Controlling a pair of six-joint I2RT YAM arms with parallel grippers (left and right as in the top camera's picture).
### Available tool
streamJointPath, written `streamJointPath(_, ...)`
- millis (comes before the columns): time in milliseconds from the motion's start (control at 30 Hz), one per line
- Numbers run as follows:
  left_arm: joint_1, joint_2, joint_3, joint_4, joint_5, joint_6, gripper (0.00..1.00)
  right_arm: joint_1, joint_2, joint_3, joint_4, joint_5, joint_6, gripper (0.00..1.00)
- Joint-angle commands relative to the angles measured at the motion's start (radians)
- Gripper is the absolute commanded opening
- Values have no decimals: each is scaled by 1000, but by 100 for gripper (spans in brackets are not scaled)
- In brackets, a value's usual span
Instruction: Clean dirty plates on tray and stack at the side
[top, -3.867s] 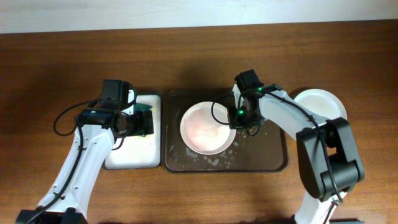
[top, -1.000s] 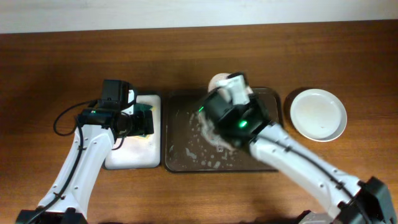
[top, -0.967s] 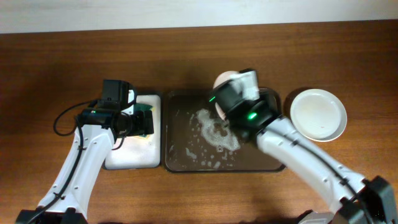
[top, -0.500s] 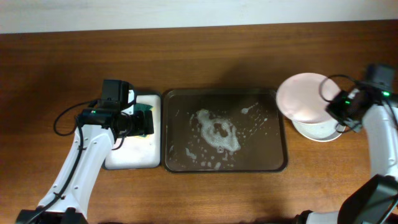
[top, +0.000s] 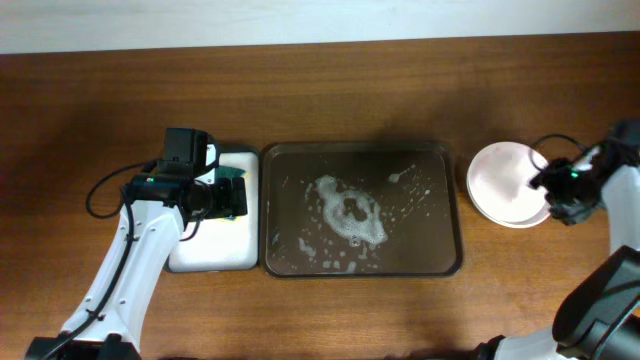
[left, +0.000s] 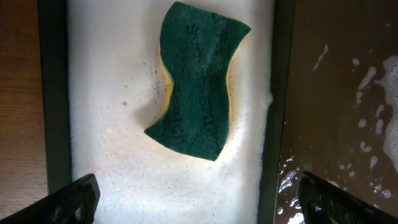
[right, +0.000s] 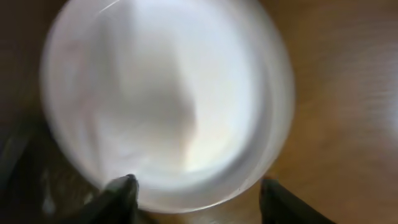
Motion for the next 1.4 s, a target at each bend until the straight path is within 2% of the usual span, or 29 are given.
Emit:
streamJointPath(0, 3, -1, 6, 15, 8, -10, 99, 148, 8, -6, -36, -109, -149, 72)
streamJointPath(33, 3, -1, 6, 20, 8, -10, 99, 243, 8, -6, -52, -103, -204, 81)
streamJointPath(100, 3, -1, 6, 12, 39, -10, 99, 380, 8, -6, -86, -35, -209, 98)
streamJointPath(167, 3, -1, 6, -34, 59, -23, 100, 491, 7, -6, -128, 42, -212, 99)
streamJointPath(200, 3, -1, 6, -85, 57, -72, 99, 541, 7, -6, -159, 76, -211, 99)
streamJointPath(300, 3, -1, 6, -208, 60, -123, 100, 626, 5, -6, -244, 94, -211, 99)
streamJointPath(433, 3, -18, -1, -335, 61, -122, 99, 655, -28, -24, -333, 94, -196, 99)
streamJointPath(533, 3, -134, -75, -299, 60, -121, 99, 682, -173, -128, -269, 98, -152, 99)
streamJointPath(700, 3, -531, -249, -127, 120, 13, 100, 700, -563, -320, -132, 149, -135, 99)
streamJointPath(800, 3, -769, -322, -41, 109, 21, 99, 700, -812, -343, -124, 213, -136, 99)
streamJointPath(900, 3, -888, -337, -27, 93, 21, 99, 699, -974, -343, -124, 218, -136, 99)
streamJointPath(1000, 3, -906, -337, -27, 93, 21, 99, 699, -1039, -343, -125, 218, -136, 99)
streamJointPath(1367, 3, -906, -337, -27, 93, 22, 99, 699, -1031, -344, -125, 218, -136, 99)
